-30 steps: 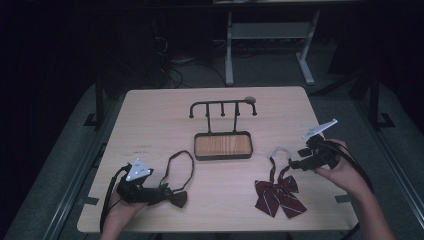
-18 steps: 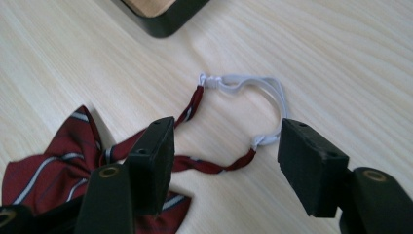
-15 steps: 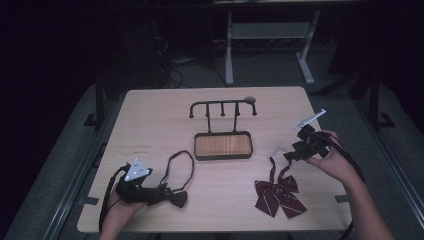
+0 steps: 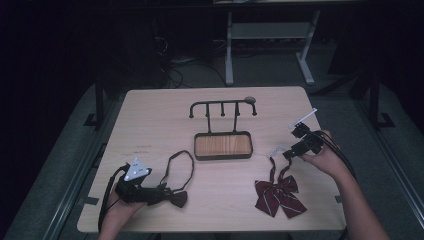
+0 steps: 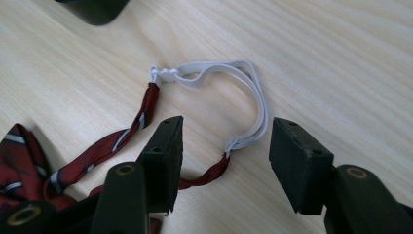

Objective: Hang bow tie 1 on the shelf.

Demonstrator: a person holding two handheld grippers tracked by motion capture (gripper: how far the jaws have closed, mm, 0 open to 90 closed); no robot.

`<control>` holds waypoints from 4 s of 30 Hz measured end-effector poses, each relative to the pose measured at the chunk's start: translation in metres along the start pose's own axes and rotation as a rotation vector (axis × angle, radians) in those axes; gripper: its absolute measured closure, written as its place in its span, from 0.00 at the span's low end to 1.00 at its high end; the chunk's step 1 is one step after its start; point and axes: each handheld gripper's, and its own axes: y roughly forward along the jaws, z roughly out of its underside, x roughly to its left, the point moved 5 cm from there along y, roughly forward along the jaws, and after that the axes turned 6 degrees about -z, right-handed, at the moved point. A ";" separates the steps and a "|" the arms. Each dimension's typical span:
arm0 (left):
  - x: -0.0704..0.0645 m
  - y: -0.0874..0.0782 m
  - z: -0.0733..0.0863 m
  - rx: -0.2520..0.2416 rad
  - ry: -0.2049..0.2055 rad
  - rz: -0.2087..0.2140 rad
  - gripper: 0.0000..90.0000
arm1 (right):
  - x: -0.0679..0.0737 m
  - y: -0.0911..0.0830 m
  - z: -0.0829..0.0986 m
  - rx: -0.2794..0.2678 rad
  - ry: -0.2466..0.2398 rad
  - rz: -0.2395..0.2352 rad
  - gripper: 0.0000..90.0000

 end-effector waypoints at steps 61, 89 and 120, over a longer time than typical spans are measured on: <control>0.000 -0.002 0.000 -0.005 0.012 0.000 0.29 | 0.000 0.024 -0.004 0.162 0.118 0.146 0.78; -0.001 -0.002 -0.001 -0.007 0.010 0.006 0.29 | 0.026 -0.001 -0.014 0.095 0.038 0.044 0.94; 0.000 -0.002 -0.001 -0.009 0.005 0.007 0.29 | 0.076 -0.064 -0.039 -0.013 -0.122 -0.011 0.93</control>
